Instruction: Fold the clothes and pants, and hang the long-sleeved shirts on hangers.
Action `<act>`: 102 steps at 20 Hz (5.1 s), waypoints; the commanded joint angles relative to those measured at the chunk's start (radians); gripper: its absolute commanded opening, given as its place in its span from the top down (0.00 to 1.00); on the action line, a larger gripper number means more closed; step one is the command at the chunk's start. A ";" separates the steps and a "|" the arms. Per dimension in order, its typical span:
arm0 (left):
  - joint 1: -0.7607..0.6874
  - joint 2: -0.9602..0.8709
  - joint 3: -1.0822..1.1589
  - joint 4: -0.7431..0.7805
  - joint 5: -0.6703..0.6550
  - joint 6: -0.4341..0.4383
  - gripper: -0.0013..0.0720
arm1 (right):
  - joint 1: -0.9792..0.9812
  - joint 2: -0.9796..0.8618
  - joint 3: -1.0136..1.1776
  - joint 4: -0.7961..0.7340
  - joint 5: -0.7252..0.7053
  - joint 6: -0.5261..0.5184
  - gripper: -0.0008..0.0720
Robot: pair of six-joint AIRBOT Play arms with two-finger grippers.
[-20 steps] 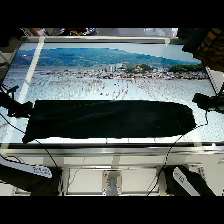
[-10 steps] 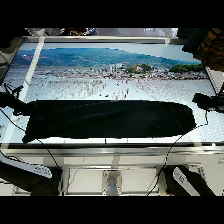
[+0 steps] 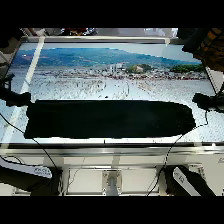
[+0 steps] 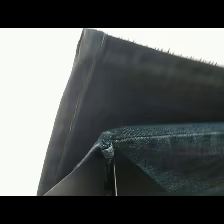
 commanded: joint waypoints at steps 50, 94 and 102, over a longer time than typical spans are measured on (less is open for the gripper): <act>0.245 -0.193 0.082 -0.059 -0.302 0.252 0.14 | 0.001 0.000 -0.001 0.093 0.055 -0.024 0.97; 0.151 -0.357 0.102 -0.151 -0.346 0.332 0.96 | 0.001 0.000 -0.001 0.133 0.051 -0.027 0.97; 0.151 -0.076 0.104 0.066 -0.349 0.265 0.96 | 0.001 0.000 -0.001 0.132 0.050 -0.038 0.97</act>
